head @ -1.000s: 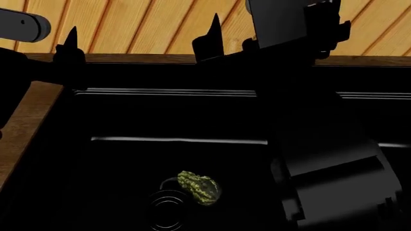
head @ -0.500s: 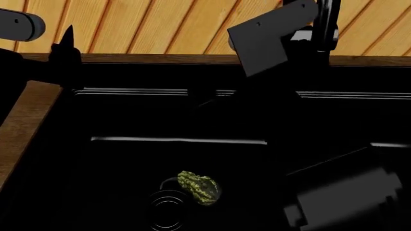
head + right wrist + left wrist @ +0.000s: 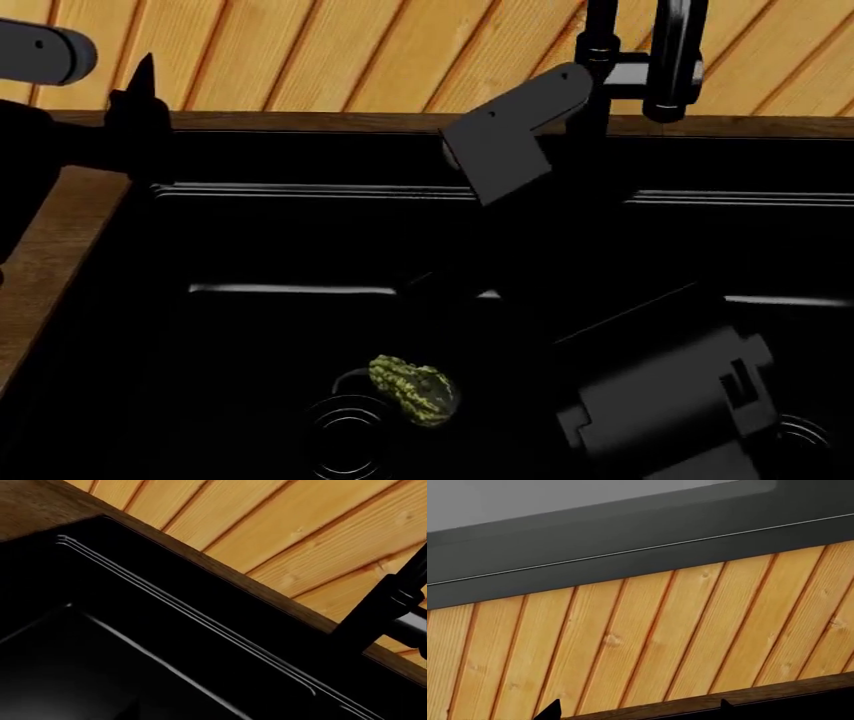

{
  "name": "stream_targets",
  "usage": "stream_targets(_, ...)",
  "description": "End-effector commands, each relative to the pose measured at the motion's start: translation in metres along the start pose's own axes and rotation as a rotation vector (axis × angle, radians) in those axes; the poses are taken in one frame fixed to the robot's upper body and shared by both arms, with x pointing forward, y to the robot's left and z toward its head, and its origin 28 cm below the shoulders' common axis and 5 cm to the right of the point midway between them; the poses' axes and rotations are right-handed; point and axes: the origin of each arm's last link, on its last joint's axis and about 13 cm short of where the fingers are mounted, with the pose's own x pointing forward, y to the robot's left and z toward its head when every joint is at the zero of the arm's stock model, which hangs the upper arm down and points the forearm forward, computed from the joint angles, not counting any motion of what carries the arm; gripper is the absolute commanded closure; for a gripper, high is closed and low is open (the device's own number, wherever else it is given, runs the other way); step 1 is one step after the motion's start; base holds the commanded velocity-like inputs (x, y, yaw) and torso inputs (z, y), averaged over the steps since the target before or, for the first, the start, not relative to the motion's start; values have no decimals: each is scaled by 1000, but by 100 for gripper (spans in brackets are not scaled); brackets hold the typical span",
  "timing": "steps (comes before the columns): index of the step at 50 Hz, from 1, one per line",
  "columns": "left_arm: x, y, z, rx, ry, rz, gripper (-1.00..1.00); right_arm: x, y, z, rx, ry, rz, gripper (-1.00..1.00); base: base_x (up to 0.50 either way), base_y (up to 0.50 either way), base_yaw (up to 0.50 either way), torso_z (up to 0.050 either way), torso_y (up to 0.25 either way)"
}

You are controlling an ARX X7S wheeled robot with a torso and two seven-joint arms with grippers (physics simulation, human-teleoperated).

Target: Pick the squash from the sink and place it on the plate located on the counter

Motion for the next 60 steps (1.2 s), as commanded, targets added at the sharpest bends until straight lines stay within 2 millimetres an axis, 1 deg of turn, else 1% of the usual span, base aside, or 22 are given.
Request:
stream_targets(1, 3, 2, -3, 4, 2, 2, -100, 22, 2, -10, -9, 53, 35, -100, 0, 0, 0, 0, 0)
stream_targets(7, 3, 3, -4, 5, 4, 4, -100, 32, 1, -17, 11, 89, 51, -100, 0, 0, 0, 0, 0)
stream_targets(14, 2, 1, -4, 10, 6, -1, -100, 37, 4, -27, 15, 125, 87, -100, 0, 0, 0, 0, 0)
stream_targets(17, 2, 1, -4, 13, 7, -2, -100, 40, 8, -35, 13, 147, 107, -100, 0, 0, 0, 0, 0)
stream_targets(25, 2, 0, -5, 15, 8, -5, -100, 42, 14, -49, 7, 189, 140, -100, 0, 0, 0, 0, 0)
stream_targets(38, 1, -1, -4, 16, 6, -7, -100, 41, 24, -57, -1, 215, 212, -100, 0, 0, 0, 0, 0)
stream_targets(60, 1, 0, -10, 12, 13, -6, -100, 68, 29, -76, -14, 301, 217, -100, 0, 0, 0, 0, 0)
